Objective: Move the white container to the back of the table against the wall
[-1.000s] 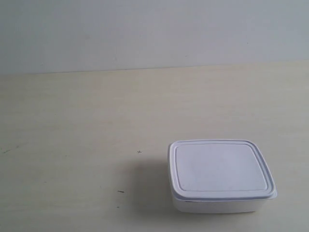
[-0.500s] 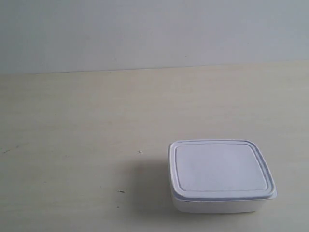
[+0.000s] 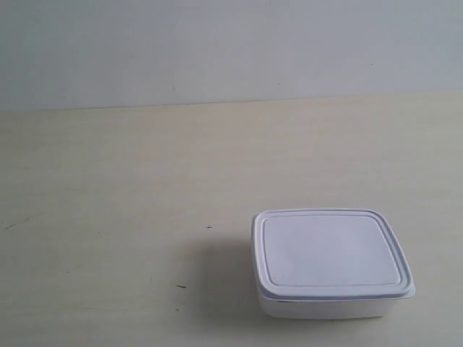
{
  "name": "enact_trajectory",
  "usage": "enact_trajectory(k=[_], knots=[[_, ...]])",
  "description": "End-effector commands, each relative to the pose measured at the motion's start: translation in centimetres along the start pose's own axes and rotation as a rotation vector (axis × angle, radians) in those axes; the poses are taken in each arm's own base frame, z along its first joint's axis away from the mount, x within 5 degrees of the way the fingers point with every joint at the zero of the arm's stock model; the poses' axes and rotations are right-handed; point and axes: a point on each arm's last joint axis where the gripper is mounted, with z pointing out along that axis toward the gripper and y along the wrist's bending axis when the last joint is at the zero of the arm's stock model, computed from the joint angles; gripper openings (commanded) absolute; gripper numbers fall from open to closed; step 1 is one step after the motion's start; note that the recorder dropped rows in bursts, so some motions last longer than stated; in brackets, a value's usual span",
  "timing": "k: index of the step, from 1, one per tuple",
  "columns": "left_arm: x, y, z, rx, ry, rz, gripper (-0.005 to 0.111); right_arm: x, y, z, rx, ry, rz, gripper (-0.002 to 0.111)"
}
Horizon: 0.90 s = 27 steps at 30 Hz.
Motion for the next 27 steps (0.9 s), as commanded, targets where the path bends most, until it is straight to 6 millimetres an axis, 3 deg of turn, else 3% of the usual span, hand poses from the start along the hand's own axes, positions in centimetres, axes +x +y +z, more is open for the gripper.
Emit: enact_trajectory(k=[1, 4, 6, 14, 19, 27], knots=[[-0.1, 0.0, 0.0, -0.002, -0.015, 0.002, 0.0, -6.3, 0.7, 0.8, 0.108, 0.152, -0.152, 0.0], [-0.1, 0.0, 0.0, -0.002, -0.015, 0.002, 0.0, -9.4, 0.2, 1.0, 0.169, 0.249, -0.176, 0.0], [-0.1, 0.0, 0.0, -0.002, -0.015, 0.002, 0.0, -9.5, -0.2, 1.7, 0.196, 0.337, -0.205, 0.0], [-0.1, 0.0, 0.0, -0.002, -0.015, 0.002, 0.0, -4.7, -0.8, 5.9, 0.163, 0.848, -0.207, 0.0], [-0.1, 0.0, 0.0, -0.002, -0.015, 0.002, 0.0, -2.8, 0.1, 8.2, 0.07, 0.918, -0.172, 0.0], [-0.1, 0.0, 0.0, -0.002, -0.015, 0.002, 0.0, 0.7, 0.9, 8.2, -0.067, 1.044, -0.233, 0.0]])
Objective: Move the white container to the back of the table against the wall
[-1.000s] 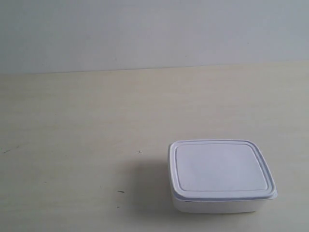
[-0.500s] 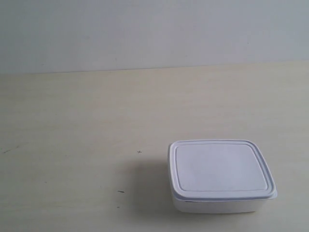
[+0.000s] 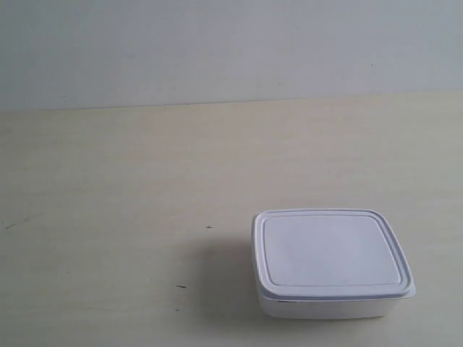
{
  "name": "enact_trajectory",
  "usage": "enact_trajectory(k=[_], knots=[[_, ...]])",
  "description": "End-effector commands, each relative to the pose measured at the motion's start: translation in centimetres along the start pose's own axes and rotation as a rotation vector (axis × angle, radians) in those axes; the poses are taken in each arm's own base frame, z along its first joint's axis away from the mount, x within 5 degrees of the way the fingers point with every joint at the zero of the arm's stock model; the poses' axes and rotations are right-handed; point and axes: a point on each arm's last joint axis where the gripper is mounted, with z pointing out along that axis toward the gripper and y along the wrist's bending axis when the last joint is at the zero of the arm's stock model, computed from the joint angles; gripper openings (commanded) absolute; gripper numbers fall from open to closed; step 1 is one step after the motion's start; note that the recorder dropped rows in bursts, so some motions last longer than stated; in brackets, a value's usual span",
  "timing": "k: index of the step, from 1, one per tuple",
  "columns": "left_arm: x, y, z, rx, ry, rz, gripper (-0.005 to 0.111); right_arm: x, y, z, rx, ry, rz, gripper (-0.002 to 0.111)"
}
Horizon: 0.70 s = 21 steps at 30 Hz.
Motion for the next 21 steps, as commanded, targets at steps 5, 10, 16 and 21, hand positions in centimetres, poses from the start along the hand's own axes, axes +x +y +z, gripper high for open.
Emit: enact_trajectory(k=[5, 10, 16, 21], knots=[[-0.1, 0.0, 0.0, -0.002, -0.015, 0.002, 0.0, 1.9, 1.2, 2.5, -0.059, 0.081, -0.163, 0.0], [-0.1, 0.0, 0.0, -0.002, -0.015, 0.002, 0.0, 1.6, 1.0, 2.4, -0.02, 0.051, -0.207, 0.0], [-0.1, 0.0, 0.0, -0.002, -0.015, 0.002, 0.0, 1.5, 1.0, 2.4, -0.005, 0.03, -0.234, 0.0], [-5.4, -0.9, -0.5, 0.011, 0.071, 0.003, 0.0, 1.7, 1.3, 2.4, -0.034, 0.05, -0.222, 0.0]])
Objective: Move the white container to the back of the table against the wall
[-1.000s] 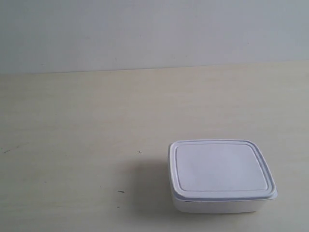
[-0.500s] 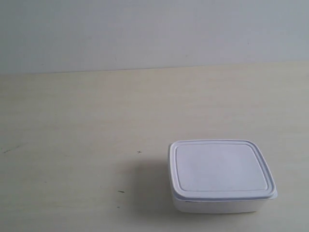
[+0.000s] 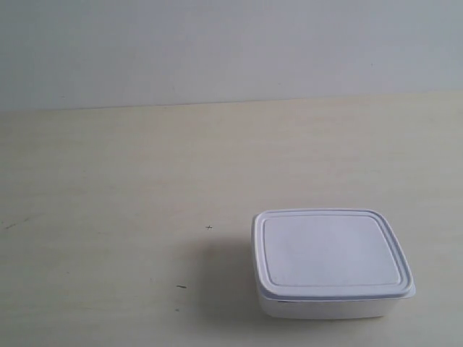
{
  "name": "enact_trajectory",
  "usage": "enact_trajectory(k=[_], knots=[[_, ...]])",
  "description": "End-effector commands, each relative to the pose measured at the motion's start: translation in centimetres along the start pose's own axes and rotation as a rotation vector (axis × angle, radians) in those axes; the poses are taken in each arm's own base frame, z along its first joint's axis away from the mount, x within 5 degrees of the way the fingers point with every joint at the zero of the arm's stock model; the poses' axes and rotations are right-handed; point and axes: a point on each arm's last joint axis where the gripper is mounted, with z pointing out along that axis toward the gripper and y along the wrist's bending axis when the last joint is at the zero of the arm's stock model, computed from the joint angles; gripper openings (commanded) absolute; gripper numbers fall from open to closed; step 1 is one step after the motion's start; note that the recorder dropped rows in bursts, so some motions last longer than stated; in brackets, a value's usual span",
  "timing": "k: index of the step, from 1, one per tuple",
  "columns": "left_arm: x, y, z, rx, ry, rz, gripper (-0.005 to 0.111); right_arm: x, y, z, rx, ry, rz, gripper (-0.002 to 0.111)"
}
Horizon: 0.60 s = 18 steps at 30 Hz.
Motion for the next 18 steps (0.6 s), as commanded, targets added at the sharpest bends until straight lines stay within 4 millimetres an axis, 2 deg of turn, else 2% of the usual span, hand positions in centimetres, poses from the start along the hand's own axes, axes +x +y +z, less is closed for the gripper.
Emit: enact_trajectory(k=[1, 3, 5, 8, 11, 18], knots=[[-5.7, -0.9, -0.6, 0.01, 0.044, 0.005, 0.0, 0.1, 0.3, 0.1, -0.023, 0.015, 0.011, 0.0], [-10.9, -1.6, -0.4, 0.021, 0.069, 0.009, 0.0, 0.3, 0.4, 0.1, -0.039, 0.036, 0.019, 0.0], [-15.1, -2.1, -0.1, 0.025, 0.023, 0.014, 0.0, 0.8, 0.5, 0.5, -0.031, 0.059, 0.011, 0.0], [-18.9, -2.5, 0.2, 0.029, -0.026, 0.019, 0.0, 2.4, 0.5, 1.3, -0.026, 0.091, 0.032, 0.0], [-19.9, -2.6, 0.2, 0.03, -0.049, 0.021, 0.0, 4.1, 0.2, 1.0, -0.035, 0.073, 0.062, 0.0], [-19.9, -2.6, 0.2, 0.031, -0.043, 0.021, 0.0, 4.9, 0.4, 0.6, -0.091, 0.068, 0.12, 0.0]])
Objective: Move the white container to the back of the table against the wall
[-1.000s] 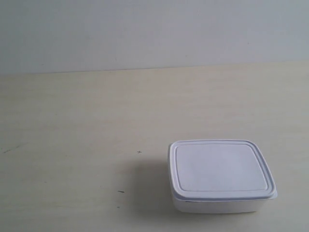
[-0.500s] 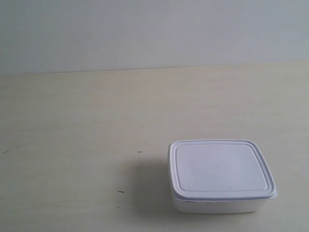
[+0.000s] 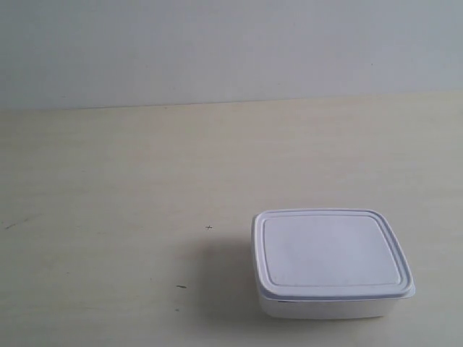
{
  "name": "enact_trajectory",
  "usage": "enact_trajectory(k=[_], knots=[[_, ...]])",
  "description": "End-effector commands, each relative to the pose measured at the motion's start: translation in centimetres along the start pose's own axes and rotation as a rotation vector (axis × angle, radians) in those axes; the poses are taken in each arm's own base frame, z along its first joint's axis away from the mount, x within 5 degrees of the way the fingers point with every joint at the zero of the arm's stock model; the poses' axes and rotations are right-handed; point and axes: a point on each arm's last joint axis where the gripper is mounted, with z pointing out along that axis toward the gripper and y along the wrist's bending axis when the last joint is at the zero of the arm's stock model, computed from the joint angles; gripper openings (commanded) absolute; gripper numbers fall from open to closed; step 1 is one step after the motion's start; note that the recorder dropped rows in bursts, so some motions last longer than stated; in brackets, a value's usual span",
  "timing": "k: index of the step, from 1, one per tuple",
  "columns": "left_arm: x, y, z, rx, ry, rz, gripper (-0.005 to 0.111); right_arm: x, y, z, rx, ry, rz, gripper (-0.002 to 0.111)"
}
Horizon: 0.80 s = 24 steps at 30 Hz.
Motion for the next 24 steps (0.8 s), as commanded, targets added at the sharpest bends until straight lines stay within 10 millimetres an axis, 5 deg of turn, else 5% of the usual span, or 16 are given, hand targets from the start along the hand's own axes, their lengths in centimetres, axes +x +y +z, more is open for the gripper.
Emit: enact_trajectory(k=[1, 9, 14, 18, 24], knots=[[-0.2, 0.0, 0.0, -0.002, -0.005, 0.002, 0.0, 0.3, 0.4, 0.0, -0.049, 0.01, 0.024, 0.0], [-0.3, 0.0, 0.0, 0.0, -0.016, -0.004, 0.0, 1.1, 0.9, 1.0, -0.082, 0.053, 0.03, 0.0], [0.2, -1.1, 0.1, 0.114, 0.043, -0.204, 0.0, 1.8, 1.9, 1.4, -0.171, 0.106, 0.064, 0.0], [1.7, -2.3, 0.4, 0.246, 0.185, -0.359, 0.0, 2.4, 2.1, 2.2, -0.177, 0.132, 0.061, 0.0], [5.0, -2.1, 1.1, 0.247, 0.364, -0.304, 0.0, 3.5, 2.2, 3.3, -0.162, 0.18, 0.045, 0.0]])
